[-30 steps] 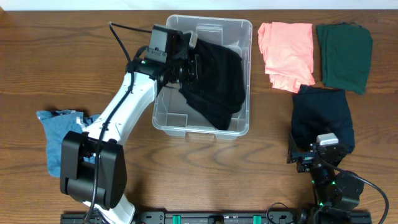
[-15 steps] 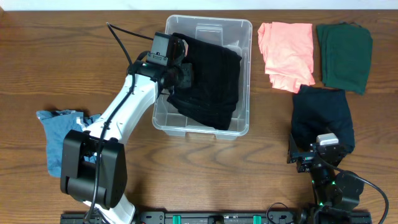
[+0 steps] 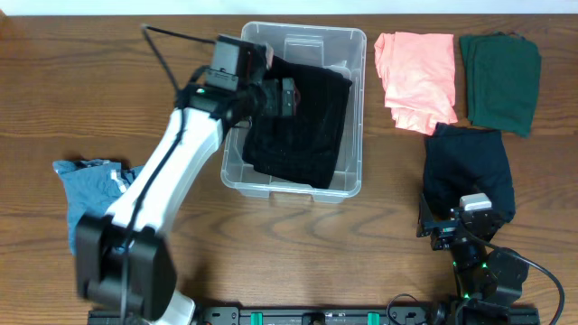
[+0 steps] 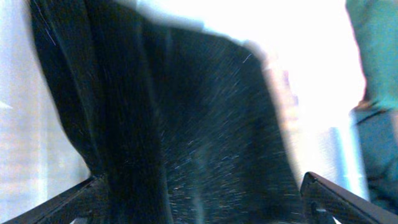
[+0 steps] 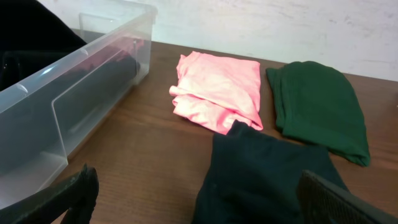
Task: Pack container
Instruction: 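Lower the black garment into the bin and open the left gripper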
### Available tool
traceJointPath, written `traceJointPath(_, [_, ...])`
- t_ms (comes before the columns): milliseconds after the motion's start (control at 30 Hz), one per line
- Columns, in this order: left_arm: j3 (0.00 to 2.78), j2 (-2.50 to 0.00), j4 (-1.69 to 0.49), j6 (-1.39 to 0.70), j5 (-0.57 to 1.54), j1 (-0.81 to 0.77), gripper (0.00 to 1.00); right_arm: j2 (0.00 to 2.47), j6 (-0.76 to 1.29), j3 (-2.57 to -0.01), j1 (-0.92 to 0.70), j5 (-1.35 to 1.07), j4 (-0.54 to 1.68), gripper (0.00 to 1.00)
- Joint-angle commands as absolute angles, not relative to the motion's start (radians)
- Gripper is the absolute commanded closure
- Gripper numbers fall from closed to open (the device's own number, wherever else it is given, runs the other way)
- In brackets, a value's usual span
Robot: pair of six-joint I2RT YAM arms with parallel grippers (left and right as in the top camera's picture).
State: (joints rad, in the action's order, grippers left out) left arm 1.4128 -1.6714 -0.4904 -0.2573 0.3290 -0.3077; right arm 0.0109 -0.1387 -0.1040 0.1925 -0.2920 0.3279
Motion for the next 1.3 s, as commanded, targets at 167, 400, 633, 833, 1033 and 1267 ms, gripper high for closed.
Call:
traceJointPath(167, [1.457, -1.501, -0.497, -0.242, 0.245, -0.302, 0.02, 0.006, -0.128, -0.102, 0.195, -0.295, 0.329, 0.01])
traceJointPath(400, [1.448, -1.594, -0.533, -0.235, 0.234, -0.319, 0.2, 0.006, -0.128, -0.102, 0.195, -0.295, 0.329, 0.01])
traceJointPath(633, [1.448, -1.774, -0.506, -0.202, 0.199, -0.37, 0.61, 0.006, -0.128, -0.102, 0.195, -0.295, 0.329, 0.01])
traceJointPath(833, [1.448, -1.891, -0.495, -0.202, -0.068, -0.414, 0.66, 0.006, -0.128, -0.102, 0.195, -0.295, 0.329, 0.01])
traceJointPath(1033, [1.448, -1.991, -0.492, -0.203, -0.22, -0.438, 0.66, 0.006, -0.128, -0.102, 0.195, -0.295, 0.329, 0.01])
traceJointPath(1267, [1.448, -2.072, -0.512, -0.208, -0.201, -0.438, 0.66, 0.006, -0.128, -0.102, 0.195, -0.295, 0.329, 0.01])
